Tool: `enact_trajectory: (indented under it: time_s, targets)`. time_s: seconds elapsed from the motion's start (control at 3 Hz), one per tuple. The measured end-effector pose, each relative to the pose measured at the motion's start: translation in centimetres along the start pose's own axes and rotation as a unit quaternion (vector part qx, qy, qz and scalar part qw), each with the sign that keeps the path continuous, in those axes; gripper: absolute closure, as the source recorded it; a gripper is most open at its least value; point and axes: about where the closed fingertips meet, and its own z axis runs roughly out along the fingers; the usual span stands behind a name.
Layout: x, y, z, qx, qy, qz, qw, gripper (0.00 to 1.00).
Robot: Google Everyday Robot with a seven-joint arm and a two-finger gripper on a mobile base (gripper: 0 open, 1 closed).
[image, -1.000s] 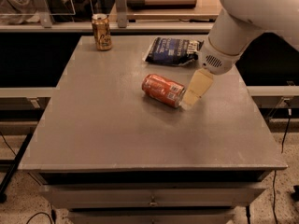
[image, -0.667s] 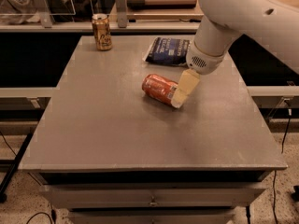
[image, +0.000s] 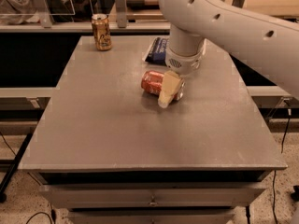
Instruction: Place coke can upright
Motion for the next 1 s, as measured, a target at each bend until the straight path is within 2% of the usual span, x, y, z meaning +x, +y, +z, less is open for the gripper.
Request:
enact_trajectory:
  time_s: [0.33, 0.67, 1.0]
  targets:
    - [-1.2, 0.9, -0.6, 0.014, 0.02, -0.005, 0.9997, 0.0]
    - [-2.6, 2.0, -1.3, 0.02, 0.026, -0.023, 0.9992, 0.0]
    - [-3.5, 2.9, -1.2, 0.013, 0.018, -0.037, 0.9991, 0.0]
